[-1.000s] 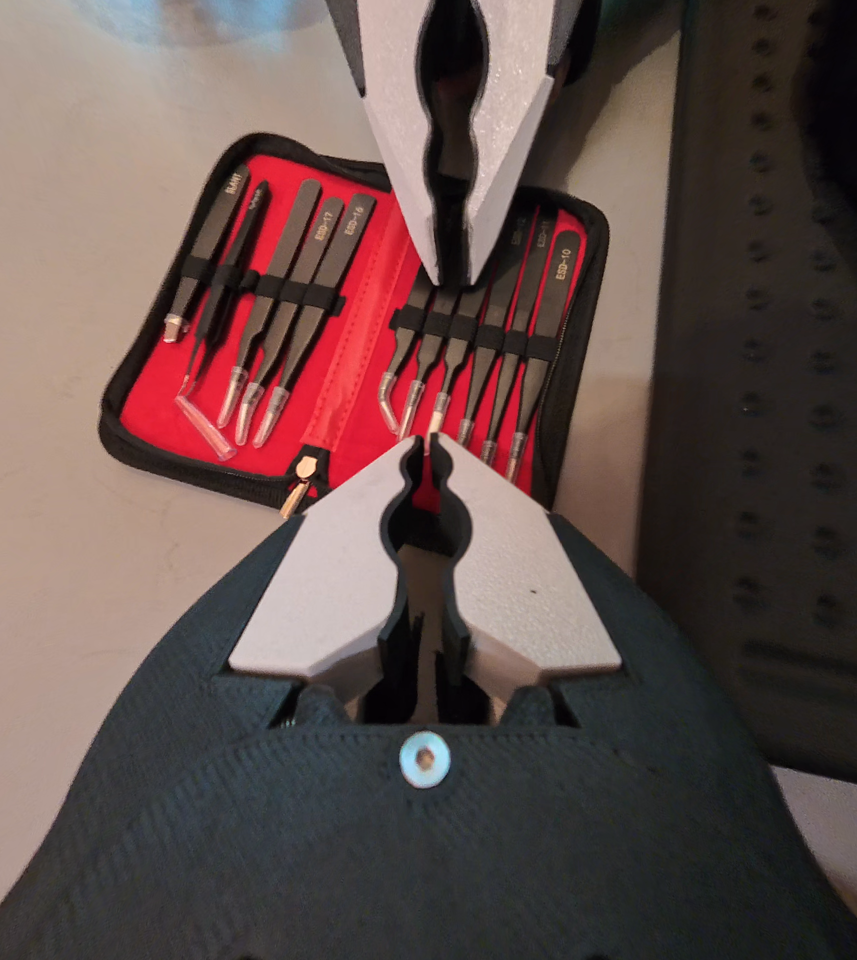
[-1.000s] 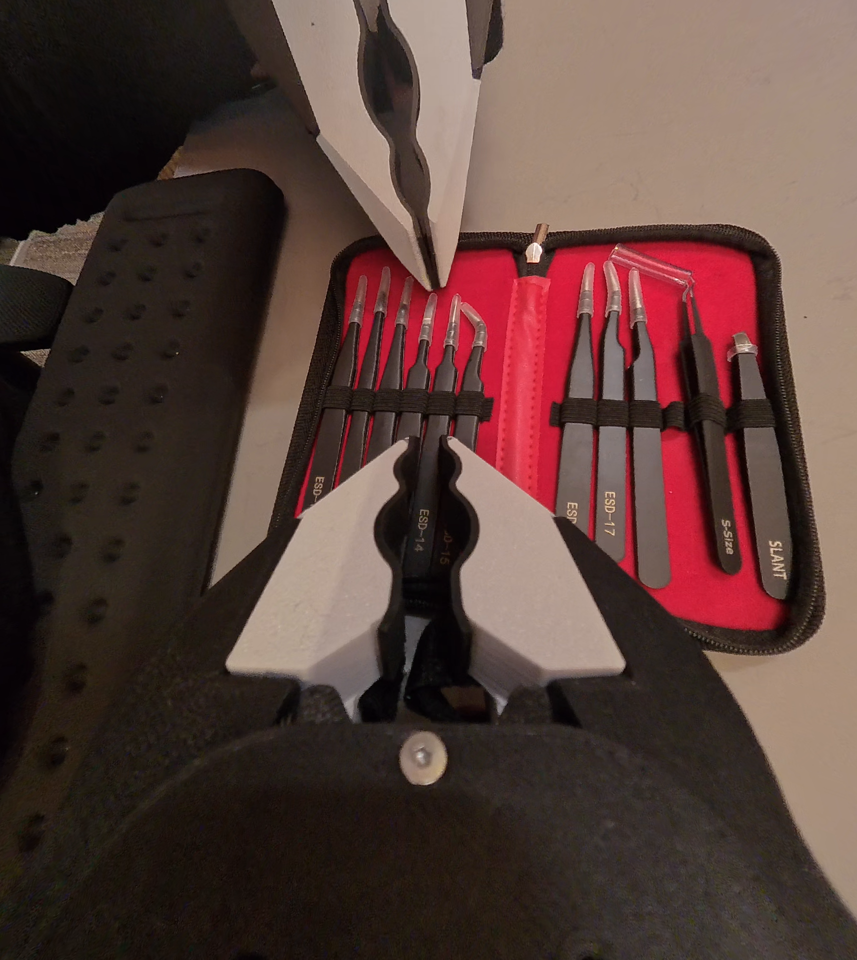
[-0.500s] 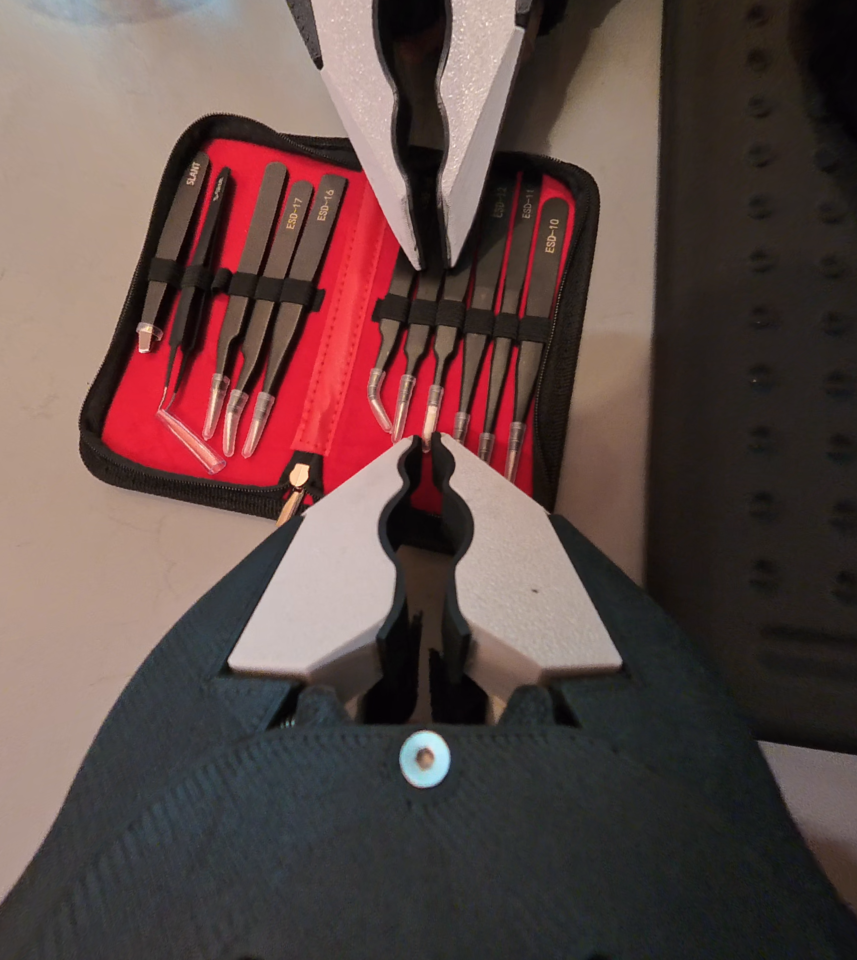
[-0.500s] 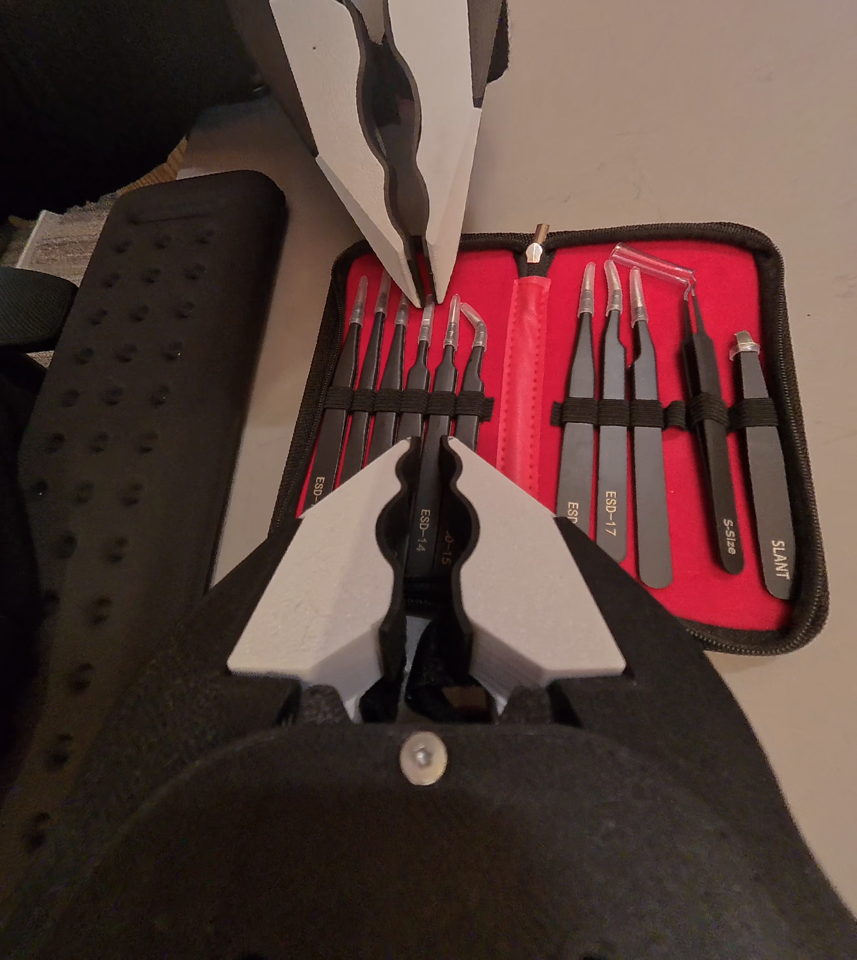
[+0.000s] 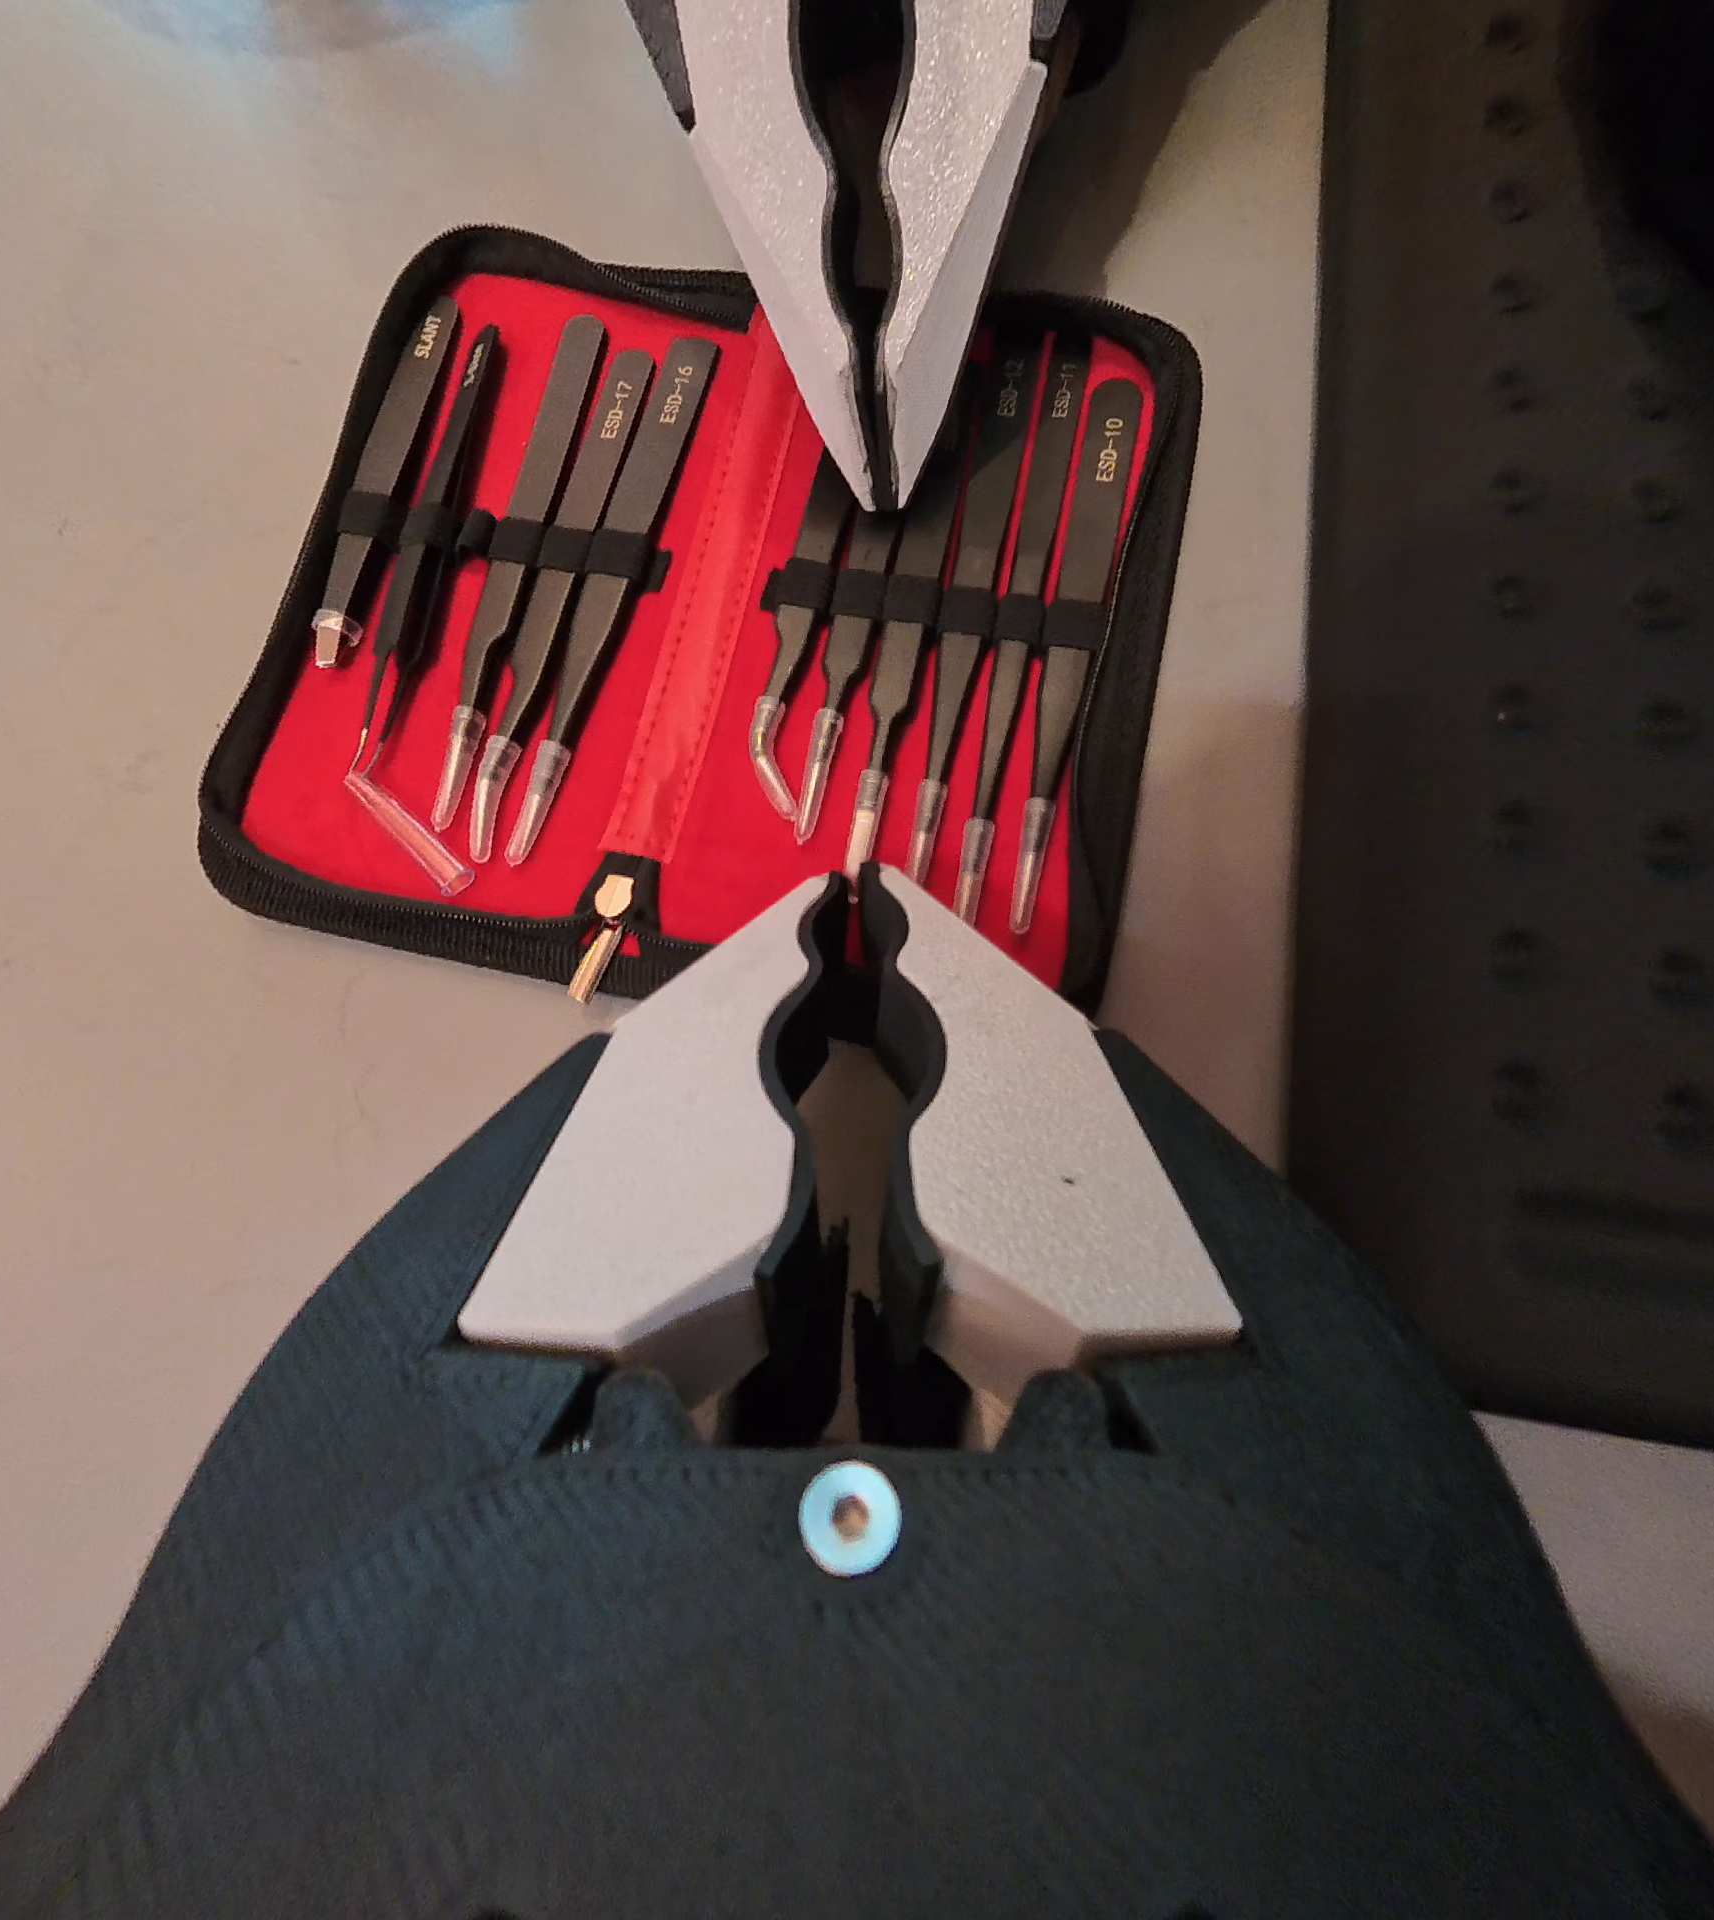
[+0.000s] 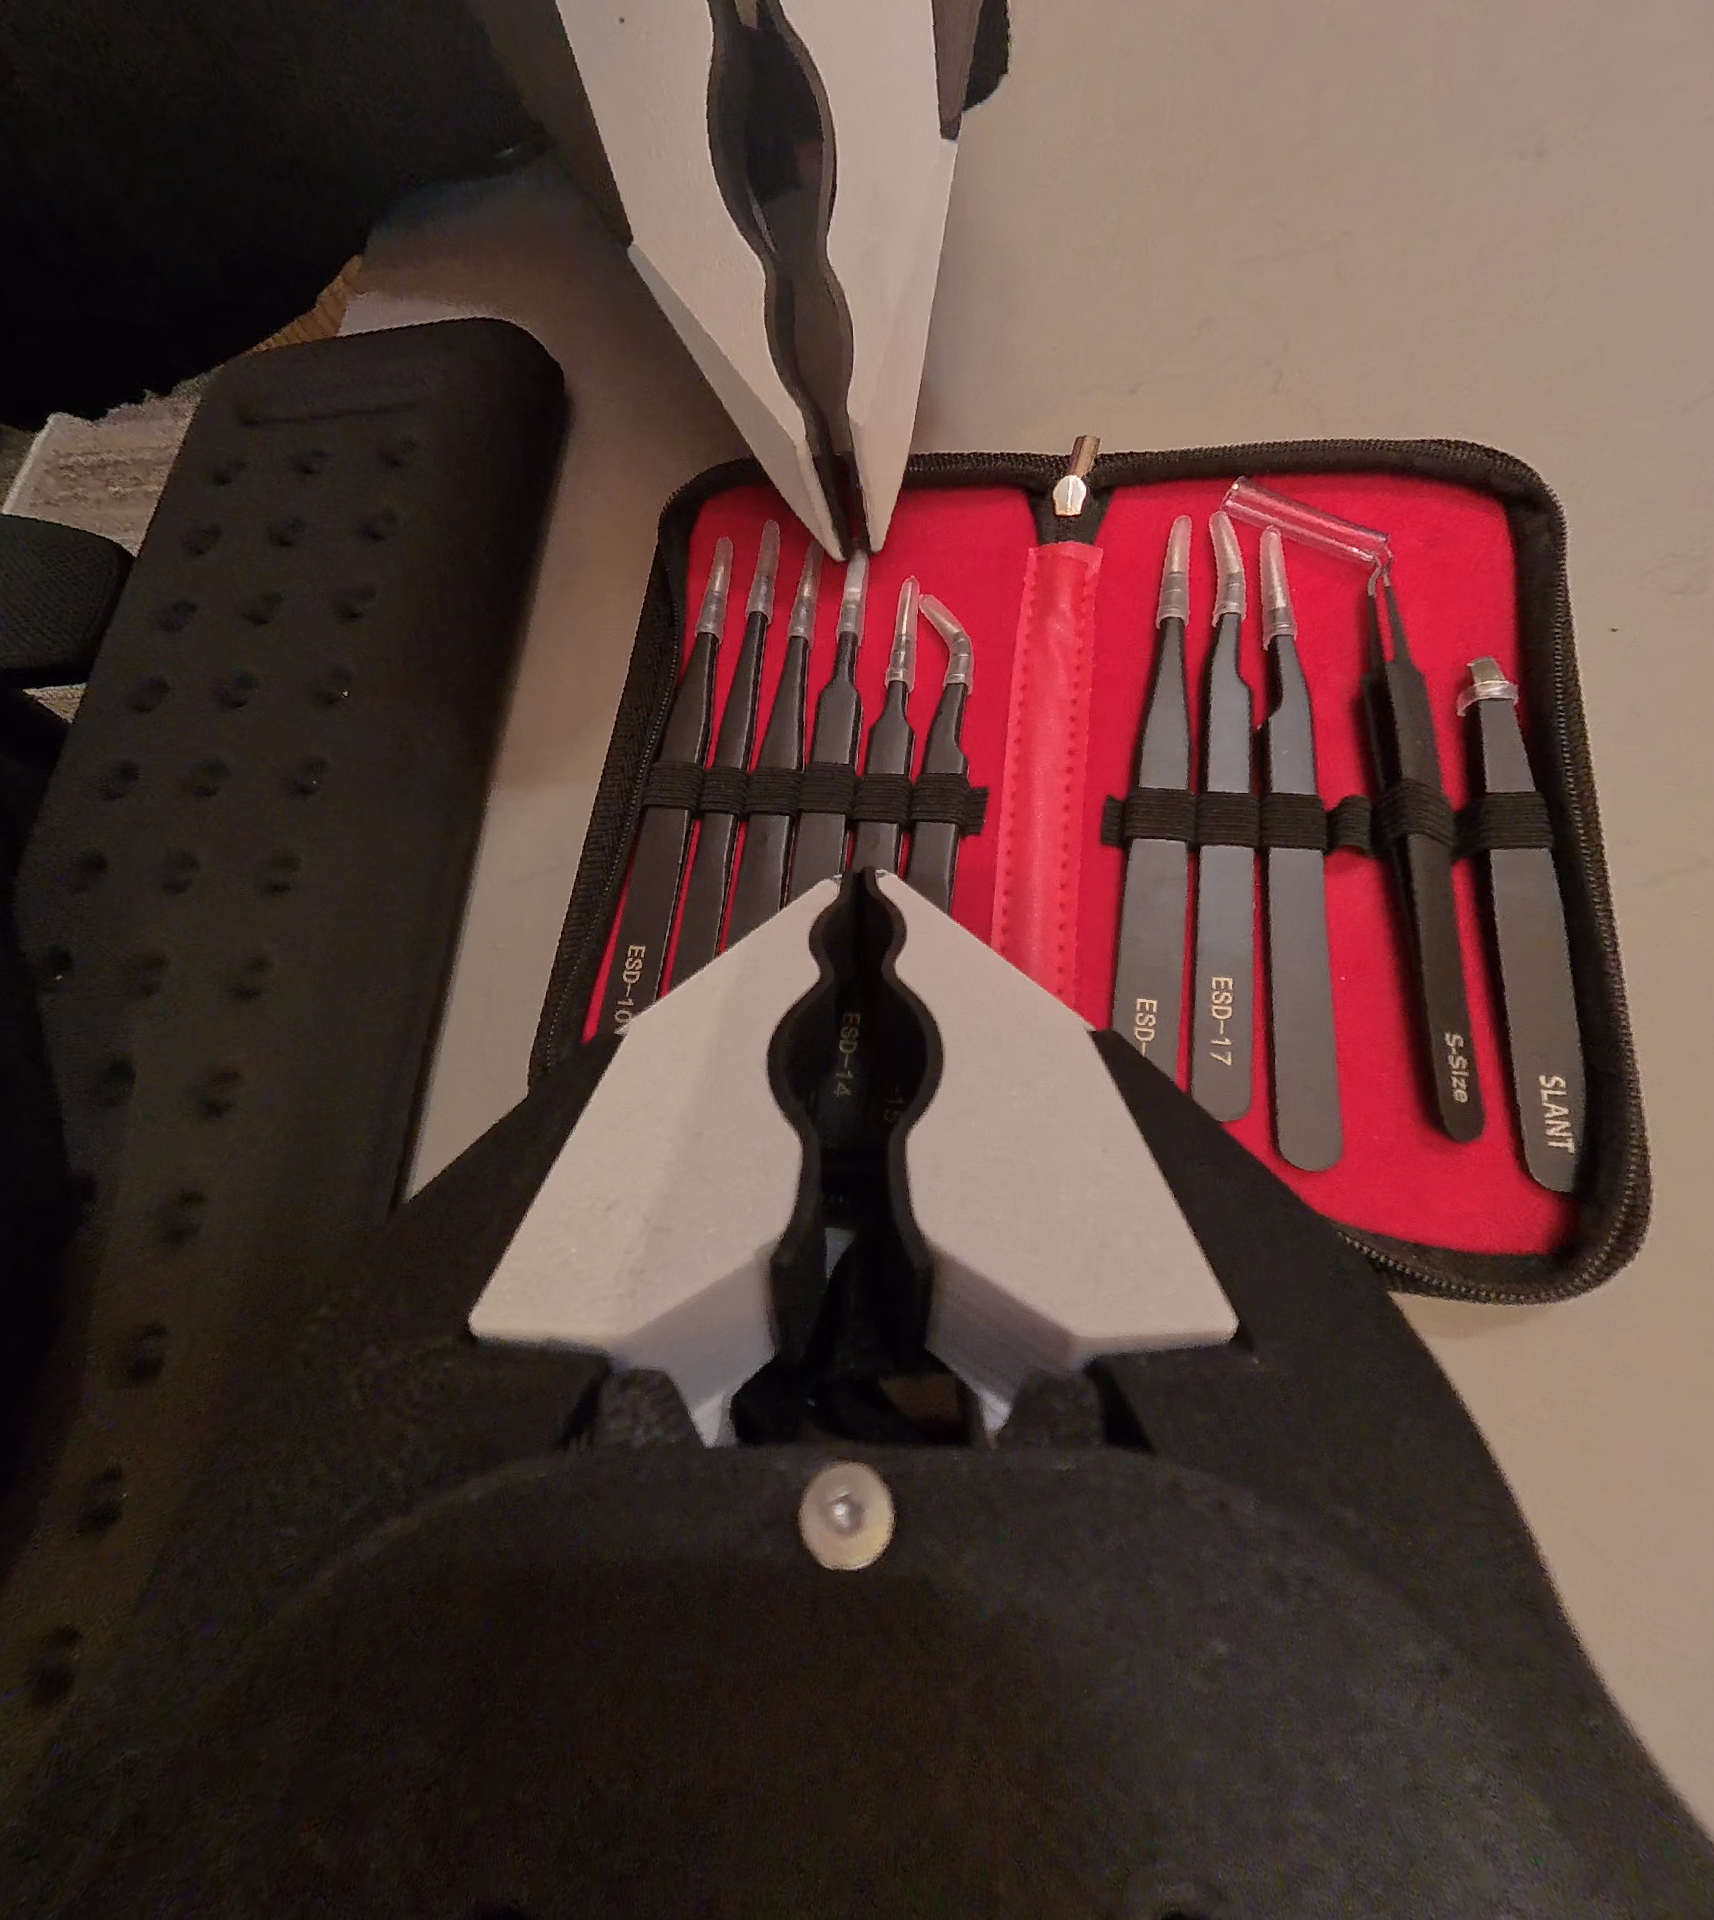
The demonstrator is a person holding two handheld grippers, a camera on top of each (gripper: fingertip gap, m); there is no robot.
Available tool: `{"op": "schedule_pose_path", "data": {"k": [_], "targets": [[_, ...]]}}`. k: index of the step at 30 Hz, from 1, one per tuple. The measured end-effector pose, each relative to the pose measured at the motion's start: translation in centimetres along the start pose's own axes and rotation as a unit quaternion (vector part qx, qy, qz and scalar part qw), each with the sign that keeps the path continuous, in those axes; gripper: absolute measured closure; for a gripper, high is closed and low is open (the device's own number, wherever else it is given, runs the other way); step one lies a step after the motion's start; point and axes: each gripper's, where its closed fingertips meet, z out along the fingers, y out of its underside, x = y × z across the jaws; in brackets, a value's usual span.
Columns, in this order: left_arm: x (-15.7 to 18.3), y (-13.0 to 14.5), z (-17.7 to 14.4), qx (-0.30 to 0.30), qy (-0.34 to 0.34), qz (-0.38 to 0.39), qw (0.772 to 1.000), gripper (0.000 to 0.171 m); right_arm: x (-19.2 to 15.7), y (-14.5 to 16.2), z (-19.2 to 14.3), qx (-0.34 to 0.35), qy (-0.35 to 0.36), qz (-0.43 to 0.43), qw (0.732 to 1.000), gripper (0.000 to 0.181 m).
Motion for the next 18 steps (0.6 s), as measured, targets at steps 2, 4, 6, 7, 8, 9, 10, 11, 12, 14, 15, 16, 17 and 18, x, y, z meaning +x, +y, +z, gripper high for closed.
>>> {"op": "schedule_pose_path", "data": {"k": [2, 4, 6, 7, 8, 9, 10, 11, 12, 14, 15, 16, 17, 18], "targets": [[-0.02, 0.09, -0.16, -0.001, -0.002, -0.001, 1.000, 0.171, -0.01, 0.02, 0.00, 0.000, -0.001, 0.001, 1.000, 0.181], [-0.01, 0.13, -0.13, -0.003, -0.001, 0.000, 1.000, 0.171, -0.02, 0.02, -0.01, -0.001, 0.000, 0.000, 1.000, 0.181], [0.00, 0.12, -0.15, -0.005, -0.002, 0.000, 1.000, 0.171, -0.02, 0.02, -0.02, 0.000, 0.001, -0.001, 1.000, 0.181], [0.03, 0.11, -0.16, -0.005, -0.001, 0.000, 1.000, 0.171, -0.03, 0.00, -0.03, 0.000, 0.001, -0.002, 1.000, 0.181], [0.08, 0.08, -0.19, -0.004, 0.000, -0.001, 1.000, 0.171, -0.06, 0.00, -0.07, 0.001, 0.001, -0.002, 1.000, 0.181], [0.12, 0.04, -0.22, -0.003, 0.000, -0.001, 1.000, 0.171, -0.08, -0.02, -0.11, 0.002, 0.000, -0.002, 1.000, 0.181], [0.17, -0.02, -0.28, -0.002, 0.002, -0.001, 1.000, 0.171, -0.08, -0.05, -0.14, 0.003, 0.000, -0.001, 1.000, 0.181], [0.22, -0.06, -0.36, 0.000, 0.004, -0.005, 1.000, 0.171, -0.10, -0.09, -0.16, 0.004, -0.001, -0.001, 1.000, 0.181], [0.21, -0.03, -0.43, 0.002, 0.007, -0.010, 1.000, 0.171, -0.13, -0.14, -0.21, 0.006, -0.002, -0.001, 1.000, 0.181], [0.17, 0.23, -0.55, 0.000, 0.013, -0.026, 1.000, 0.171, -0.22, -0.14, -0.21, 0.006, -0.003, -0.003, 1.000, 0.176], [0.17, 0.19, -0.63, 0.005, 0.019, -0.035, 0.999, 0.171, -0.27, -0.16, -0.21, 0.007, -0.005, -0.004, 1.000, 0.174], [0.27, 0.22, -0.66, 0.007, 0.028, -0.045, 0.999, 0.171, -0.38, -0.24, -0.27, 0.010, -0.008, -0.006, 1.000, 0.172], [0.47, 0.30, -0.65, 0.006, 0.039, -0.057, 0.998, 0.171, -0.51, -0.32, -0.32, 0.013, -0.009, -0.012, 1.000, 0.171], [0.57, 0.30, -0.68, 0.008, 0.049, -0.068, 0.996, 0.171, -0.60, -0.39, -0.35, 0.016, -0.006, -0.020, 1.000, 0.171]]}}
